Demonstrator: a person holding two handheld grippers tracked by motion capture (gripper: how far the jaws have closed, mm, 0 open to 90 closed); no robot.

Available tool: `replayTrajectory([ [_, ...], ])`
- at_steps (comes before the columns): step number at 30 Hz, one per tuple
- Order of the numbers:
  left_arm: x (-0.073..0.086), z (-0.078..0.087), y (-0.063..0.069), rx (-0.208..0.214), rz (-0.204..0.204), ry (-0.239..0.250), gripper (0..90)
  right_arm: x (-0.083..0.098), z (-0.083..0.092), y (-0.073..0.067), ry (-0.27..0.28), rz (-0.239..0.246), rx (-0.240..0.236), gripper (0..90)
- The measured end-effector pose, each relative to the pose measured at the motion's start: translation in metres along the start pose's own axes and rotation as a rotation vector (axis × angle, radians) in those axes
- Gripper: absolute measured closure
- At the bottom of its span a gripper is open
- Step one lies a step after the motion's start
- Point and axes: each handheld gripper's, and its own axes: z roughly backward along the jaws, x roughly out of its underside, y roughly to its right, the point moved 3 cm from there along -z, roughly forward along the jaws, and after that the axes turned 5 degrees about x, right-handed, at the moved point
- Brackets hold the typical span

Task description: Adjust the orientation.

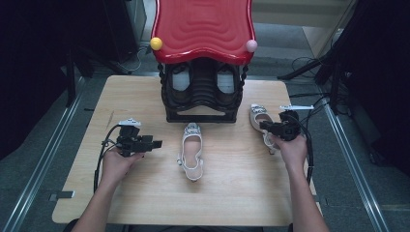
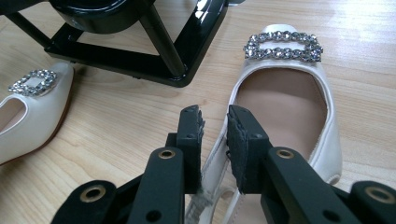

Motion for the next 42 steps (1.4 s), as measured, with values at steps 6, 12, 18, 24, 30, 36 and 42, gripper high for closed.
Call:
replayTrajectory([
  [6,0.003,0.002,0.000,-0.003,0.001,-0.001,41.5,0.002,-0.010,0.005,-0.016,-0.011,0.007,75.7],
  [12,0.006,0.005,-0.001,-0.013,0.009,-0.007,41.4,0.002,-0.017,0.007,-0.065,-0.006,0.023,76.3],
  [18,0.008,0.006,-0.001,-0.016,0.012,0.002,41.3,0.002,-0.021,0.010,-0.115,-0.013,0.020,79.3],
  [24,0.010,0.009,-0.002,-0.018,0.012,0.001,41.3,0.001,-0.022,0.012,-0.126,-0.018,0.033,85.3],
  [30,0.010,0.009,-0.002,-0.017,0.007,0.004,41.3,0.001,-0.021,0.013,-0.116,-0.024,0.031,87.0],
  [36,0.009,0.010,-0.001,-0.016,0.005,0.016,41.3,0.001,-0.016,0.017,-0.083,-0.035,0.023,87.7],
  [42,0.008,0.009,0.000,-0.012,0.003,0.016,41.2,-0.003,-0.004,0.022,-0.025,-0.065,0.032,88.0],
])
